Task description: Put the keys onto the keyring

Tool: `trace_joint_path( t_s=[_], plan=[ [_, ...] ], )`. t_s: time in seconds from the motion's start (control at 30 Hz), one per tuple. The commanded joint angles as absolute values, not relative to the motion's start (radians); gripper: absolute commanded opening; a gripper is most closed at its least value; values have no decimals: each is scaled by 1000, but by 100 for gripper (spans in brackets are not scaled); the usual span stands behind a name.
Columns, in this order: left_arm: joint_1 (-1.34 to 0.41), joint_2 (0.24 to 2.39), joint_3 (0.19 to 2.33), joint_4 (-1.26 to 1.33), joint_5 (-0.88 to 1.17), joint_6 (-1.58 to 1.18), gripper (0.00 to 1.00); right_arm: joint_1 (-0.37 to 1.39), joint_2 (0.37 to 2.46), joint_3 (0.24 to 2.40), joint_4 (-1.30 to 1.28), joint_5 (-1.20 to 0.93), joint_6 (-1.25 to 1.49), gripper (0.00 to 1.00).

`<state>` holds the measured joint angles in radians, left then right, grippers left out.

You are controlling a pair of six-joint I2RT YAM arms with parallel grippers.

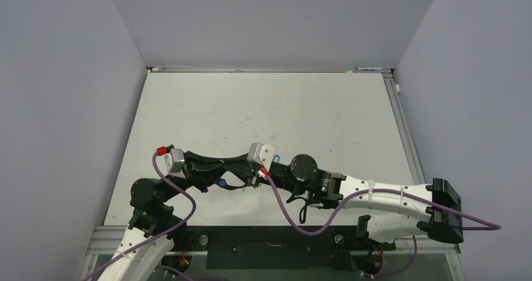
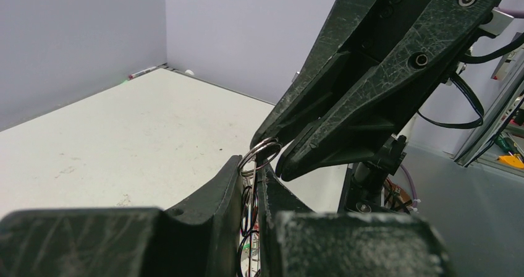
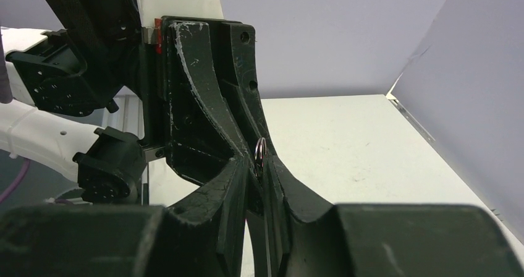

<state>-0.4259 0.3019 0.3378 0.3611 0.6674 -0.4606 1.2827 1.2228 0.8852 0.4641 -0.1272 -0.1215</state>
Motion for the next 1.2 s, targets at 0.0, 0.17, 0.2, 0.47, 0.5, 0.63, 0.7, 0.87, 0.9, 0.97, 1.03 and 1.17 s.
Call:
trace_joint_path(
  t_s=[0.0, 0.17, 0.2, 0.47, 0.5, 0.63, 0.7, 0.87, 0.9, 0.97, 1.03, 1.17],
  plan=[
    [-420, 290, 355, 421, 663, -471, 0, 1294, 1240, 924, 507, -124, -128, 15],
    [-419, 290, 356, 417, 660, -472, 0, 1302, 1250, 937, 488, -112, -142, 10],
    [-419, 290, 356, 418, 660, -472, 0, 1303, 1254, 942, 481, -109, -145, 9],
    [-418, 285, 354, 409, 654, -462, 0, 1313, 1266, 975, 426, -45, -157, 5],
    [-419, 283, 354, 408, 657, -453, 2, 1313, 1267, 986, 415, -35, -150, 5],
    [-419, 263, 351, 388, 650, -390, 48, 1312, 1265, 1025, 389, 20, -125, 5],
    [-422, 251, 347, 381, 639, -361, 65, 1312, 1264, 1041, 374, 47, -114, 5],
    [-443, 233, 353, 320, 639, -289, 68, 1313, 1248, 1058, 340, 60, -91, 5],
    [-451, 232, 359, 296, 634, -268, 67, 1312, 1242, 1058, 340, 60, -86, 5],
    [-466, 228, 368, 252, 621, -223, 63, 1313, 1232, 1054, 336, 56, -78, 5],
    [-480, 222, 373, 218, 604, -188, 57, 1313, 1222, 1052, 330, 54, -68, 5],
    [-490, 213, 377, 185, 560, -162, 53, 1313, 1200, 1044, 326, 48, -59, 5]
  ],
)
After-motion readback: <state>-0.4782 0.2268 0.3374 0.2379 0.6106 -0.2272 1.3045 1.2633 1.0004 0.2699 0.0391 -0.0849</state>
